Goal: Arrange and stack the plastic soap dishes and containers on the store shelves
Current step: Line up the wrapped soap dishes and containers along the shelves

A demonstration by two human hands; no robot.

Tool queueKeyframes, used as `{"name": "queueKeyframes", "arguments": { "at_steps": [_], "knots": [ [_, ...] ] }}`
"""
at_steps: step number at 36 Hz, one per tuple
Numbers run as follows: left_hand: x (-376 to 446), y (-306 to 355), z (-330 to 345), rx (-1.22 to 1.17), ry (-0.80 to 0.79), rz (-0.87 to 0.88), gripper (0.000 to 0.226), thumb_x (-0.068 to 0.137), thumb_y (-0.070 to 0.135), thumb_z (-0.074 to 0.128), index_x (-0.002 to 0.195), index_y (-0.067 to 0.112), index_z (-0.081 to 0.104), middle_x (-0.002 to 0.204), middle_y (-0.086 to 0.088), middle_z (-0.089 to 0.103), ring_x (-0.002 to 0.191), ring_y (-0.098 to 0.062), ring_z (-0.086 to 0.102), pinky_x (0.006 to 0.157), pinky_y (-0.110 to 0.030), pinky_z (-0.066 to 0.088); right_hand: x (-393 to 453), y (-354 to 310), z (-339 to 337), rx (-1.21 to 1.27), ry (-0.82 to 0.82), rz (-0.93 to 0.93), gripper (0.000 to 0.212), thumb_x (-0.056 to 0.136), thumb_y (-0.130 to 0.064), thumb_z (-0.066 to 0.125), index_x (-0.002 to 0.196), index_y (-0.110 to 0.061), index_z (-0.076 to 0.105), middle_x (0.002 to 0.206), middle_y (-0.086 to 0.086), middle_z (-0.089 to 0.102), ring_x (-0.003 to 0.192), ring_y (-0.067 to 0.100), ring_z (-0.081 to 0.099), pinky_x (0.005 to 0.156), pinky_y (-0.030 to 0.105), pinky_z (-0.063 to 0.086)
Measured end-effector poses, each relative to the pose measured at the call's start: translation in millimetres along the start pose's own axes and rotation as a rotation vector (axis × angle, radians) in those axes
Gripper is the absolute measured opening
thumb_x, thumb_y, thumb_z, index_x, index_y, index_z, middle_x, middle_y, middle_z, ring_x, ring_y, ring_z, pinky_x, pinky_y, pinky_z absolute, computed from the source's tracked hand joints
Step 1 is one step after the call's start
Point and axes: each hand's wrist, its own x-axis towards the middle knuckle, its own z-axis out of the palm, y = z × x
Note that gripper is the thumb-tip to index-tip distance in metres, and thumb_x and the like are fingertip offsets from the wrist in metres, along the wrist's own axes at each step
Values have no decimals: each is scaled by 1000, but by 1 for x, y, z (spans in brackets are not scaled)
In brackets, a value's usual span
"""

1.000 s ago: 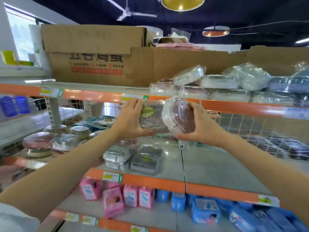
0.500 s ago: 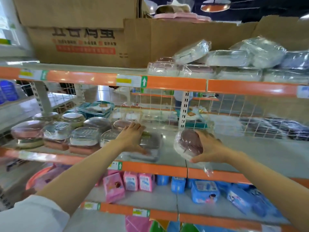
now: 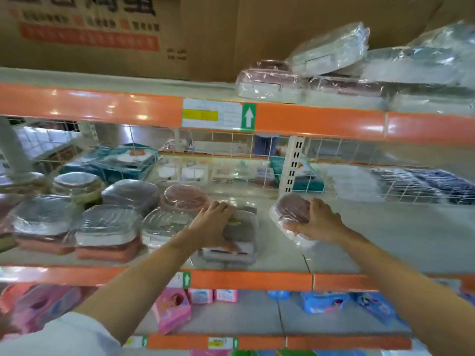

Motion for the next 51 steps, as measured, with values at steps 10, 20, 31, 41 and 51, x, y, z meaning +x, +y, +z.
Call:
{"name": "queueKeyframes", "arguments": {
  "at_steps": [10, 20, 31, 41, 51],
  "knots": [
    [3, -20, 6, 30, 87, 72, 99, 58, 70, 73, 136, 18, 39, 135, -2, 32, 125, -20, 30, 111, -36, 22, 70, -61, 19, -135, 66, 50, 105, 64, -81, 60, 143, -22, 24, 144, 4, 35, 131, 28, 35, 102, 46, 30],
    [2, -22, 10, 5, 100, 54, 107, 61, 68, 72, 146, 24, 23, 140, -2, 26, 129, -22, 25, 114, -40, 18, 107, -137, 54, -34, -262, -170, 87, 82, -53, 65, 151, -23, 21, 155, 13, 14, 142, 35, 16, 115, 49, 20],
    [5, -21, 17, 27, 106, 53, 109, 63, 69, 70, 148, 24, 19, 143, -2, 24, 131, -22, 22, 115, -40, 18, 110, -128, 50, 45, -340, -192, 83, 85, -48, 63, 151, -24, 19, 156, 10, 16, 142, 29, 20, 112, 41, 23],
    [1, -11, 8, 76, 44, 1, 103, 66, 66, 70, 145, 19, 24, 146, -3, 23, 134, -23, 22, 115, -39, 16, 75, -107, 25, 168, -252, -218, 89, 82, -56, 63, 151, -16, 23, 154, 6, 31, 135, 24, 37, 107, 32, 34],
    [2, 21, -30, 28, -142, -139, 74, 86, 53, 59, 145, 13, 36, 151, -9, 29, 140, -30, 22, 114, -44, 26, -11, -63, -31, 47, -318, -344, 68, 91, -37, 62, 148, -19, 30, 148, 5, 40, 130, 22, 44, 101, 25, 34]
  ]
}}
